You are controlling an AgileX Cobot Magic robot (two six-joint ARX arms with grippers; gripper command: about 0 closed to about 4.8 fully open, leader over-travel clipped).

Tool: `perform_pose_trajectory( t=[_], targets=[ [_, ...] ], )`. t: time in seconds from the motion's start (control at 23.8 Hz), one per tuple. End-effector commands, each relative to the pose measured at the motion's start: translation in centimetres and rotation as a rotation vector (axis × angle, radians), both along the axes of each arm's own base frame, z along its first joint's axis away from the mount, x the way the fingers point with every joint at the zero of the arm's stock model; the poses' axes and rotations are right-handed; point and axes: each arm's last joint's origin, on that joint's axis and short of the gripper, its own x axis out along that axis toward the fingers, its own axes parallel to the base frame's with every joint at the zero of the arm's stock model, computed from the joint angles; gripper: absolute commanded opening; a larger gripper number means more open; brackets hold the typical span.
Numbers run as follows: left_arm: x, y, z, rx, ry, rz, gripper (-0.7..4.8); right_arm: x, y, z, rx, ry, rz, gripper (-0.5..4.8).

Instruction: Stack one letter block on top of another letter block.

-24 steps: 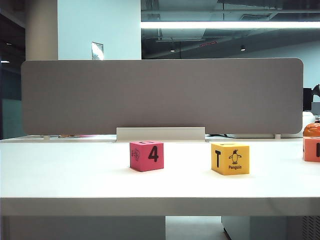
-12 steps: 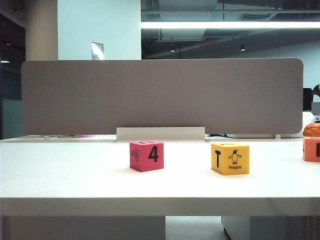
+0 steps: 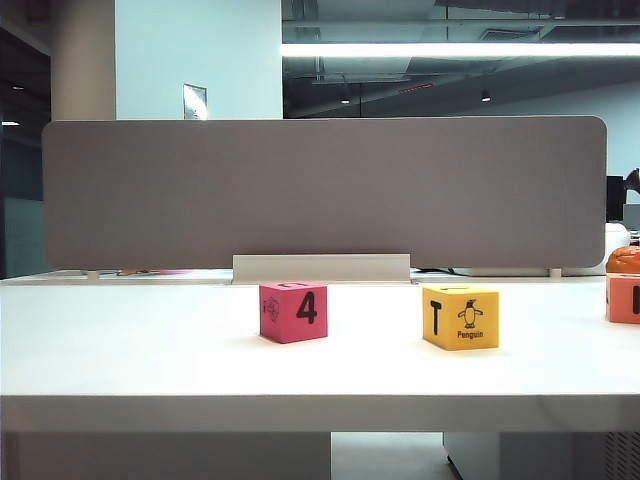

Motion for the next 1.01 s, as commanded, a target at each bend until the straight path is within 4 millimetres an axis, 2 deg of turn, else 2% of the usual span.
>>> perform_pose_trajectory(
  t=[0.04, 0.5, 1.01],
  targets=[
    [0.0, 0.0, 0.2, 0.004, -0.015, -0.002, -0.05, 0.0, 0.0, 0.0, 0.023, -0.015, 0.0, 0.0],
    [0.0, 0.0, 0.2, -0.01, -0.013, -0.02, -0.06, 0.0, 0.3, 0.2, 0.064, -0.017, 0.103, -0.02],
    [-0.1, -0.5, 0.2, -0.001, -0.011, -0.169, -0.06, -0.8, 0.4, 3.2, 0.084, -0.059, 0.122, -0.02]
  ],
)
